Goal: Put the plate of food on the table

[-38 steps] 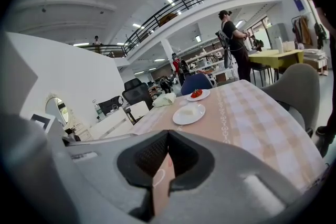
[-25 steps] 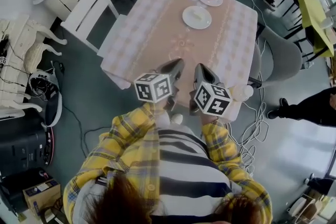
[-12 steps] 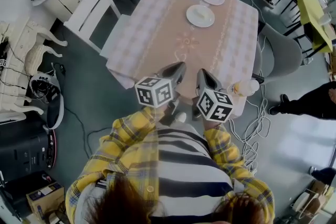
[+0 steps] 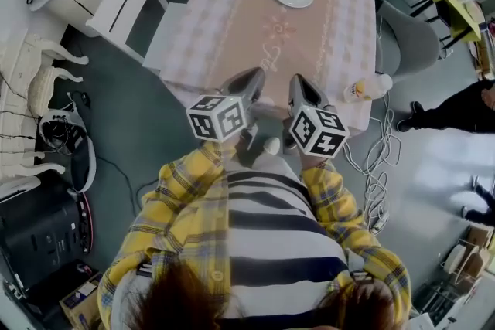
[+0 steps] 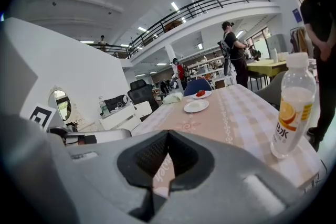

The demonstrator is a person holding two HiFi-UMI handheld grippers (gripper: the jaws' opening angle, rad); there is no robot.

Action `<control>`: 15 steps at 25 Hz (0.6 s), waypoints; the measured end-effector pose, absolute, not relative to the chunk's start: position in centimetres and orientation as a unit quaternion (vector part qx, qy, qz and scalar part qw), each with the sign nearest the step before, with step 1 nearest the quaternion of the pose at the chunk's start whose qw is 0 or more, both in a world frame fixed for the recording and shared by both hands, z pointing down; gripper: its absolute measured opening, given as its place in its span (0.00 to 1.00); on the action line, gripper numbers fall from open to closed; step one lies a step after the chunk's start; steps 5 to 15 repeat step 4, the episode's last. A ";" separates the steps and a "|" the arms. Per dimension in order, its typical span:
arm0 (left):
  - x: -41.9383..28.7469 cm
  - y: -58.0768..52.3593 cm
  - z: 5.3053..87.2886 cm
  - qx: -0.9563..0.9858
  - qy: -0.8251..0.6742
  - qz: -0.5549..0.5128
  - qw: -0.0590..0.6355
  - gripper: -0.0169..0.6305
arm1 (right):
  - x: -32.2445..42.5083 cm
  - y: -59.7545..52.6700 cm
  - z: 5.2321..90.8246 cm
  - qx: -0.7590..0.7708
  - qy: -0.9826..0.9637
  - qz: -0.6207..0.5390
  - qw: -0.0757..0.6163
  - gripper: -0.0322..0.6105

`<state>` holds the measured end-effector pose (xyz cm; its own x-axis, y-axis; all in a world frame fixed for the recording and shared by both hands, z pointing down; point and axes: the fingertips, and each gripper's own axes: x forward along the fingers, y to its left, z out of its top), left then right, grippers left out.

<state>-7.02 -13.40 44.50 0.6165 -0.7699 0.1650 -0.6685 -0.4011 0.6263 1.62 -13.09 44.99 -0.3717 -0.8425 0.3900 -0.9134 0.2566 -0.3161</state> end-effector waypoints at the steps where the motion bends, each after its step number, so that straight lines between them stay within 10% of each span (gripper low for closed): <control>1: -7.5 -13.2 44.3 0.834 -0.432 -0.078 0.335 0.03 | 1.3 -12.9 44.7 0.557 -0.790 0.247 0.069 0.05; 15: -9.1 -12.9 43.6 0.836 -0.436 -0.084 0.324 0.03 | 0.3 -12.6 44.0 0.559 -0.792 0.235 0.063 0.05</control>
